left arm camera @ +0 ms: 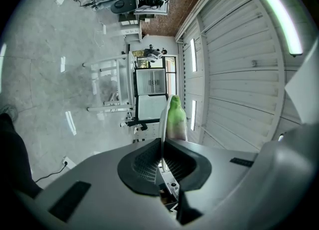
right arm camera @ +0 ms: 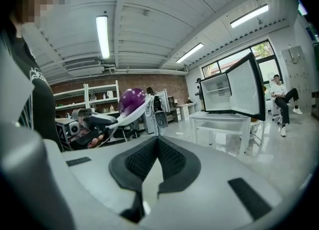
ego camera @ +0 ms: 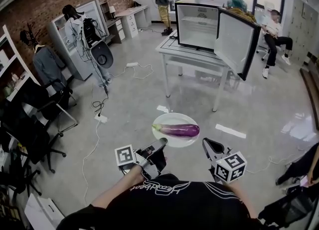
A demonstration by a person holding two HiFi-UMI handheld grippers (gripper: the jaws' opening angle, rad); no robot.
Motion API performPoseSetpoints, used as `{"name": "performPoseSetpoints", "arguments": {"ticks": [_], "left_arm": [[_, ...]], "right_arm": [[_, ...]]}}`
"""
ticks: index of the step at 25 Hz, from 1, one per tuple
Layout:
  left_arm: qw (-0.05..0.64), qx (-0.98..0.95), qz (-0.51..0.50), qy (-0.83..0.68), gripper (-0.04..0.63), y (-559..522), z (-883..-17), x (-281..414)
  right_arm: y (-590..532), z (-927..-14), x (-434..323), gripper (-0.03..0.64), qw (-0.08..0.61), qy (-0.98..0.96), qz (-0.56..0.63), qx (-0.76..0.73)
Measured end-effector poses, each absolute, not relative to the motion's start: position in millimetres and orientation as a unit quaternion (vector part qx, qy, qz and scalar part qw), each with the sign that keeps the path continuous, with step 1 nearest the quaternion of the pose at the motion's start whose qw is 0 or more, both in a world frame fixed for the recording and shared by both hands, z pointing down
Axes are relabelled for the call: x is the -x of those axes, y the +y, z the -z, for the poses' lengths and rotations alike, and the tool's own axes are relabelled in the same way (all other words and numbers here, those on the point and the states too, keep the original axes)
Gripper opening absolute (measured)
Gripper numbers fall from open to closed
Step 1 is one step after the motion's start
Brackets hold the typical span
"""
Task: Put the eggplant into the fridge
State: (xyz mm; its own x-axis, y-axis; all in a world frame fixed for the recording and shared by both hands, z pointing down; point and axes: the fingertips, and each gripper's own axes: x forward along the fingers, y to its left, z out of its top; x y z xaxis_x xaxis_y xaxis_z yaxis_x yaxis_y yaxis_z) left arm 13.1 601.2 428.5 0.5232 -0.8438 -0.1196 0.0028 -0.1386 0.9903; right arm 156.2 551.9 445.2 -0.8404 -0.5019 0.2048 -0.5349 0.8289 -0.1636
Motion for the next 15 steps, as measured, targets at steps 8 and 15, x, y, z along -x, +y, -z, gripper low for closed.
{"name": "performPoseSetpoints", "arguments": {"ticks": [8, 15], "left_arm": [[0.578, -0.657, 0.366, -0.317, 0.025, 576.7, -433.8, -13.2], [0.588, -0.659, 0.361, -0.299, 0.025, 538.8, -439.0, -16.1]], "right_arm": [[540.0, -444.0, -153.0, 0.006, 0.055, -0.96, -0.108, -0.251], [505.3, -444.3, -159.1, 0.006, 0.061, -0.953, -0.084, -0.284]]}}
